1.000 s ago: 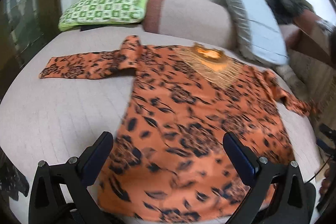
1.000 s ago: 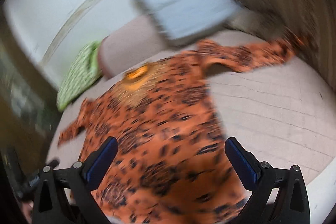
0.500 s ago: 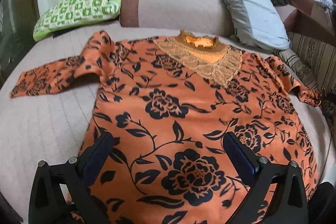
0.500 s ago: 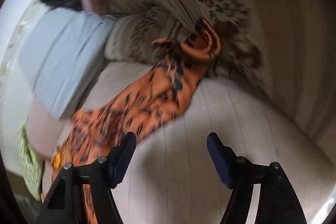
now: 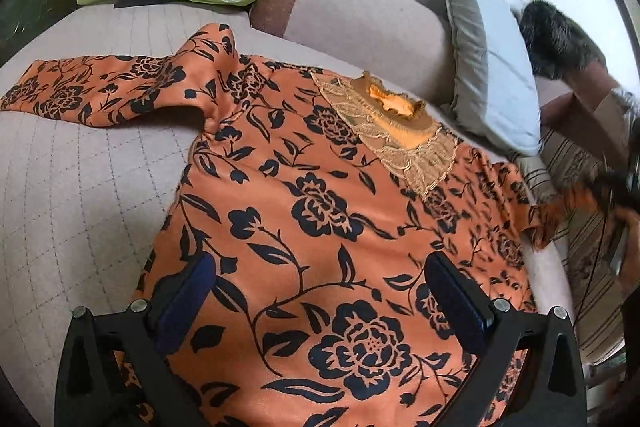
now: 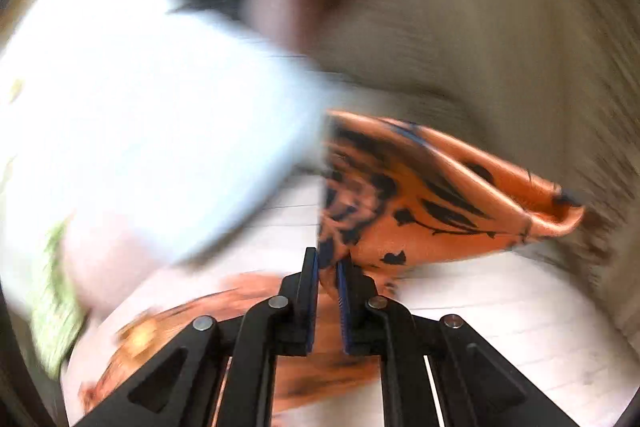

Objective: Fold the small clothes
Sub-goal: 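Grasp the sleeve cuff nearest the right tool with the right tool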

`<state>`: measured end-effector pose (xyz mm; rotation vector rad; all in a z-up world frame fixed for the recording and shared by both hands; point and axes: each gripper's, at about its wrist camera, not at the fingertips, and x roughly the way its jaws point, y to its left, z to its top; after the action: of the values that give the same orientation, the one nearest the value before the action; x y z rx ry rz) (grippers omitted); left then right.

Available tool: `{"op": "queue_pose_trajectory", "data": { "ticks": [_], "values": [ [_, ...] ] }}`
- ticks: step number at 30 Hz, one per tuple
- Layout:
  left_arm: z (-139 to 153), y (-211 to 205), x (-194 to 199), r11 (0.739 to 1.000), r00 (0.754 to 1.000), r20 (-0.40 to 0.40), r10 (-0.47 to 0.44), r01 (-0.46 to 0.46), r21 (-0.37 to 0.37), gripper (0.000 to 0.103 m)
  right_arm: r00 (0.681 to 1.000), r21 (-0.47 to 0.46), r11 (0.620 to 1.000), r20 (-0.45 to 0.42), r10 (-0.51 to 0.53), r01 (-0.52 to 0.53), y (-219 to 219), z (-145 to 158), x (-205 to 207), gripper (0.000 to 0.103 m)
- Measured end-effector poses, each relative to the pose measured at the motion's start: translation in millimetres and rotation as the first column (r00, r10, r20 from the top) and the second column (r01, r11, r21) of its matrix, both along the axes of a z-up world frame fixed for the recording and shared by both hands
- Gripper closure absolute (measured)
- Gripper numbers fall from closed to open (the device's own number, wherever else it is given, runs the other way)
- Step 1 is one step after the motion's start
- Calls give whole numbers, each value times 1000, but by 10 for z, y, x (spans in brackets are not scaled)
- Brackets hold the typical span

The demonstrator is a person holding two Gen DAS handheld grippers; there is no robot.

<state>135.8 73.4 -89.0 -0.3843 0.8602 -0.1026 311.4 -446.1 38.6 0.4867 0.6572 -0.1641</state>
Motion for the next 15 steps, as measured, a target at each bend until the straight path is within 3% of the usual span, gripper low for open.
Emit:
{"op": "queue_pose_trajectory", "data": {
  "ticks": [3, 5, 7, 10, 12, 13, 15],
  "values": [
    [61, 76, -25, 999, 1000, 16, 21, -21, -36, 0, 965, -48, 968, 72, 251, -248, 1149, 319, 185, 94],
    [81, 118, -36, 998, 999, 22, 36, -34, -47, 0, 927, -69, 929, 70, 368, -363, 1835, 285, 281, 94],
    [96, 161, -53, 998, 999, 27, 46, -45, -47, 0, 895, -57, 894, 17, 445, -444, 2434, 11, 391, 94],
    [107, 219, -53, 997, 997, 32, 71, -70, -43, 0, 837, -54, 838, -118, 535, -543, 3154, -663, 379, 94],
    [89, 263, -42, 994, 996, 23, 89, -87, -58, 0, 757, -34, 779, -264, 597, -626, 3604, -1182, 395, 92],
    [81, 272, -36, 994, 996, 19, 92, -91, -62, 0, 702, -13, 752, -368, 610, -659, 3761, -1447, 416, 92],
    [67, 288, -20, 993, 995, 11, 96, -95, -63, 0, 722, -105, 738, -336, 604, -667, 3826, -1465, 341, 87]
  ]
}}
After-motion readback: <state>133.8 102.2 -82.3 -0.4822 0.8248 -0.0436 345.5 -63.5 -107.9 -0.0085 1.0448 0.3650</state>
